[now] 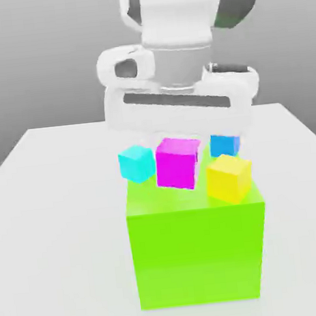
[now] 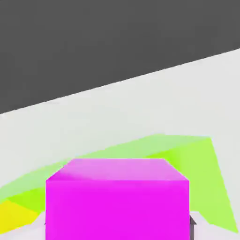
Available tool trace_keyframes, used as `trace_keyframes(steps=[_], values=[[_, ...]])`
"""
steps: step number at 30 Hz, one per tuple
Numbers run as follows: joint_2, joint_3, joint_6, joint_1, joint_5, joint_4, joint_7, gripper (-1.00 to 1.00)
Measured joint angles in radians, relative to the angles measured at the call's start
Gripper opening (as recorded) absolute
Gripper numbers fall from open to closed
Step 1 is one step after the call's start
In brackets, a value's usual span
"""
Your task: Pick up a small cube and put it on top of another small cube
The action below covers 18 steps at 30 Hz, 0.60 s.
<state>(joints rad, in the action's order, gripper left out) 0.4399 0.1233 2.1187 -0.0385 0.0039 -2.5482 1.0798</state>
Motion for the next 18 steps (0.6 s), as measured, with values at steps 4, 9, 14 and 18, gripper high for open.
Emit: trace_keyframes(steps=[4,9,14,18], values=[[0.145,0.011,-0.096,-0.091,0.046,-0.061,-0.115,-1.0],[0.326,0.006,-0.204,-0.218,0.086,-0.132,-0.292,-1.0],[0.357,0.017,-0.109,-0.27,0.114,-0.256,-0.365,-1.0],[0.349,0.021,-0.074,-0.271,0.118,-0.282,-0.367,1.0]])
